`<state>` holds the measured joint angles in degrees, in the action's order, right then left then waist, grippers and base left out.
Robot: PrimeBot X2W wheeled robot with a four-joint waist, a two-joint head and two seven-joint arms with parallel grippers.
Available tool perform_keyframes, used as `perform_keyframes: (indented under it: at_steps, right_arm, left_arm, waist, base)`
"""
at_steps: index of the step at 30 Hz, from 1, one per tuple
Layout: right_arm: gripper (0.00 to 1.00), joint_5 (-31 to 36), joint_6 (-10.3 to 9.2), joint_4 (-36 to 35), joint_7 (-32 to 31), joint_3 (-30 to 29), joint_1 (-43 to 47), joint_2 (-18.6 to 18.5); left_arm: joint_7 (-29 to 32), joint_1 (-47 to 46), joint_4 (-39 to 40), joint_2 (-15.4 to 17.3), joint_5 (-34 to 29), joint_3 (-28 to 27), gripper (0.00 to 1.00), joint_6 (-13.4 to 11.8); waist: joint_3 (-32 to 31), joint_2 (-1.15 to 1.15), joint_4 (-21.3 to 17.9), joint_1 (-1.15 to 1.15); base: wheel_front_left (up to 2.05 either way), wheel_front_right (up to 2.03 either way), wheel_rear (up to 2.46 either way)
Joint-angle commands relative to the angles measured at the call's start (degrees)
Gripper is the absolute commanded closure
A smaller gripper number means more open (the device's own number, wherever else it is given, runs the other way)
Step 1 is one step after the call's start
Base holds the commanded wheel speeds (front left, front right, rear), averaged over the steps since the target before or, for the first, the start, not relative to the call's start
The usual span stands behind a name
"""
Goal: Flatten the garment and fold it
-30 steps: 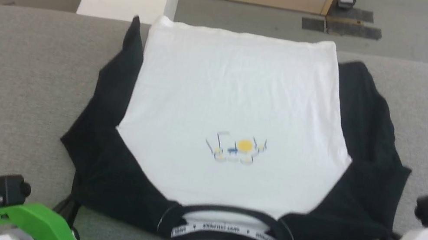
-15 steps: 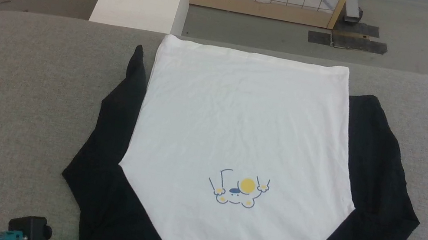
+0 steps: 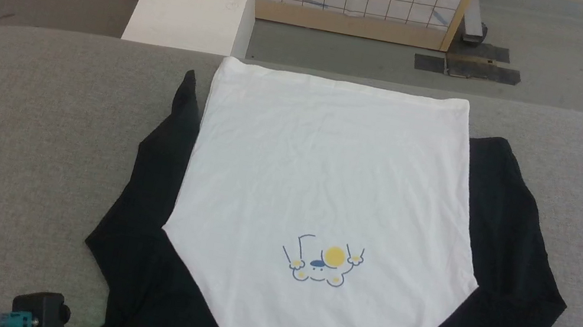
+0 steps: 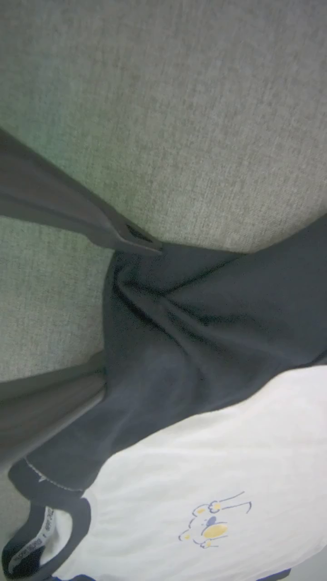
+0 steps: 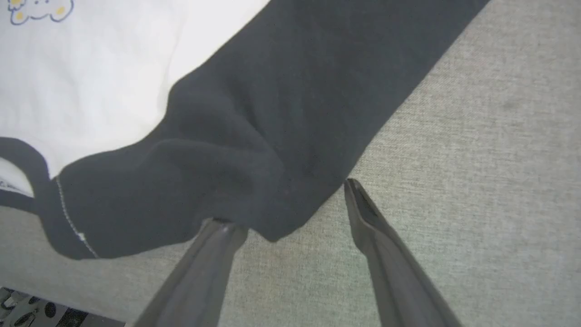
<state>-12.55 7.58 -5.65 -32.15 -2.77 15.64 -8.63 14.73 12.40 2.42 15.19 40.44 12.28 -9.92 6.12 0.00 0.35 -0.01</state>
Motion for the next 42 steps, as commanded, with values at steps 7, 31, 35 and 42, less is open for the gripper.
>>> perform_keyframes:
  at_steps: [7,31,35,42]
  right_arm:
    - [0.0,0.7,-0.09,-5.51,-1.49,-4.29,4.72,2.47]
    - [0.0,1.8,-0.09,-3.16,29.68,0.53,-12.04,5.74]
    - [0.0,0.87,-0.09,-0.97,32.54,2.39,-15.43,5.74]
    - [0.0,-0.82,-0.09,2.9,34.99,5.1,-19.08,5.75]
  left_arm:
    - [4.01,4.46,4.2,2.85,1.73,-3.1,0.0,-3.63]
    - [-7.51,-29.94,-5.68,18.54,-10.0,-5.91,0.0,8.11]
    - [-1.72,-39.72,-11.98,21.03,-10.09,-3.3,0.0,12.05]
    - [9.07,-48.7,-18.93,21.39,-6.02,-1.66,0.0,14.08]
  waist:
    - [-1.41,0.0,-1.13,0.01]
    - [11.16,0.0,-12.68,0.01]
    - [14.69,0.0,-14.71,0.01]
    - [18.17,0.0,-16.88,0.01]
  base:
    - [0.0,0.0,0.0]
    - [0.0,0.0,0.0]
    - [0.0,0.0,0.0]
    - [0.0,0.0,0.0]
